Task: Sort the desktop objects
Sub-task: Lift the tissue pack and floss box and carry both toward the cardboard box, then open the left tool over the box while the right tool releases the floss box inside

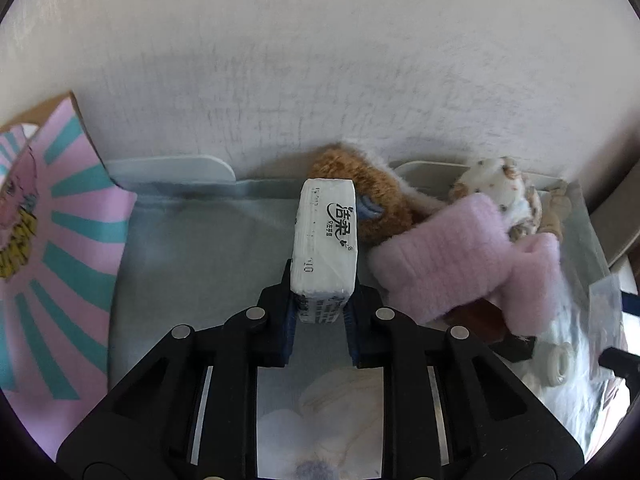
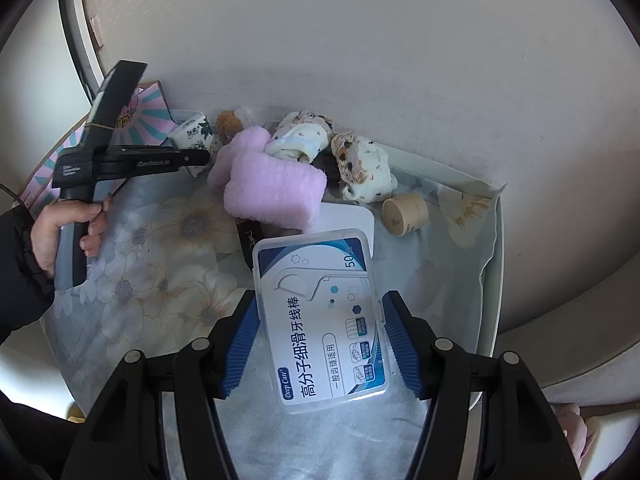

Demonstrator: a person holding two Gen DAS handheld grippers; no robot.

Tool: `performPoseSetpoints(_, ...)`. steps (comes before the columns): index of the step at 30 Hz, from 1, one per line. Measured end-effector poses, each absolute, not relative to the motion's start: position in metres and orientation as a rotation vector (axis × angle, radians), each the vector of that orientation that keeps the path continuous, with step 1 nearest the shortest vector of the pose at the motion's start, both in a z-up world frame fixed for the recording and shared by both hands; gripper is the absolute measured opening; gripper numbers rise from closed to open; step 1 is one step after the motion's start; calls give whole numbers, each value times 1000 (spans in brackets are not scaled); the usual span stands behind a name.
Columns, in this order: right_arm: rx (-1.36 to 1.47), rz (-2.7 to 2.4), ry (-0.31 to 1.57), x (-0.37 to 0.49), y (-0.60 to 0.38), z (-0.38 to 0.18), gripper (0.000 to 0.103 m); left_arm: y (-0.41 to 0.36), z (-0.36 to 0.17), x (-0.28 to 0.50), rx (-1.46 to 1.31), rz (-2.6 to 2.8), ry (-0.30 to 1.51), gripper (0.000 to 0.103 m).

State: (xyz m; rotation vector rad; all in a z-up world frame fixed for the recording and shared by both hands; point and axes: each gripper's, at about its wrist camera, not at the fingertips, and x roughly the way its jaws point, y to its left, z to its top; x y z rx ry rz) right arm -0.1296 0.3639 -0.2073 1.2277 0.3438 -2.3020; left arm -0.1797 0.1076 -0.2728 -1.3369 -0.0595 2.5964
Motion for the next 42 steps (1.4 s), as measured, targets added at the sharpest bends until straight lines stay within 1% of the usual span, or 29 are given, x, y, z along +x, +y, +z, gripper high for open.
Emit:
performPoseSetpoints(3, 1227, -2307, 344, -133, 362, -199, 58, 107, -257, -174, -1331, 2589, -69, 18)
performPoseSetpoints(6, 1215, -2314, 359, -135, 356, -182, 58, 98, -232, -165, -1321, 2579, -120, 18)
performPoseSetpoints(12, 1158, -2314, 427, -143, 331, -131, 58, 72, -161, -140, -1265, 2623, -162, 18)
performPoseSetpoints(16, 1122, -2295, 455, -149, 304, -95, 58, 52, -121, -115, -1238, 2668, -143, 18)
performPoseSetpoints(22, 1050, -2223, 526, -155, 242, -52, 58, -21, -90, -84, -1238, 2744, -166, 18)
performPoseSetpoints(27, 1006, -2122, 556, -160, 176, -32, 58, -68, -82, -66, -1271, 2776, -191, 18)
performPoseSetpoints(31, 993, -2010, 573, -160, 112, -30, 58, -92, -90, -54, -1318, 2781, -230, 18)
performPoseSetpoints(35, 1009, -1904, 605, -155, 43, -45, 58, -108, -108, -50, -1377, 2766, -254, 18)
performPoseSetpoints(42, 1144, -1790, 589, -154, -42, -99, 58, -120, -155, -43, -1510, 2695, -279, 18)
